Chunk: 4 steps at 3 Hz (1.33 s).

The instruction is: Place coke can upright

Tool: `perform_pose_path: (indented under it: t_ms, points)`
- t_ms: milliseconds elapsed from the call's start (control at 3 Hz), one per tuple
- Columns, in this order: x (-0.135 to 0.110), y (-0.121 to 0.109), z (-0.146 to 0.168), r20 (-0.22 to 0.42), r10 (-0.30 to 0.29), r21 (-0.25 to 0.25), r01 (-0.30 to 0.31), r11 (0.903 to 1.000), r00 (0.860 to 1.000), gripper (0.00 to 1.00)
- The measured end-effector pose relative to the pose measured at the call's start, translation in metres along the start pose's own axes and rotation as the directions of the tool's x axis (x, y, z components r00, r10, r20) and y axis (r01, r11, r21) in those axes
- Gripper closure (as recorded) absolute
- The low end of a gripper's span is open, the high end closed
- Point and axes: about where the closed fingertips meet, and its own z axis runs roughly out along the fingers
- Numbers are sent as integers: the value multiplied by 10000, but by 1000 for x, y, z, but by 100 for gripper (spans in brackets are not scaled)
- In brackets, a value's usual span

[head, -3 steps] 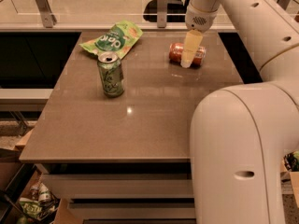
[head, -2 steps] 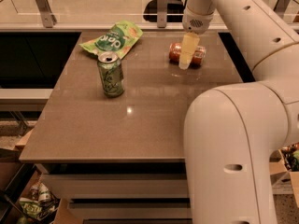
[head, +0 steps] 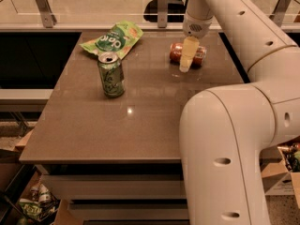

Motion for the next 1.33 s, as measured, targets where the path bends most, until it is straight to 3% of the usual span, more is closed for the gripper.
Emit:
perform_pose_path:
  t_ms: [333,667,1333]
  points:
    - [2,-3,9,-62,25,-43,-25,10000,10000,0]
    - [3,-6,16,-208,21,-48,-22,10000,9998,16]
    - [-4,-15,24,-11,6,233,-5,9997,10000,64]
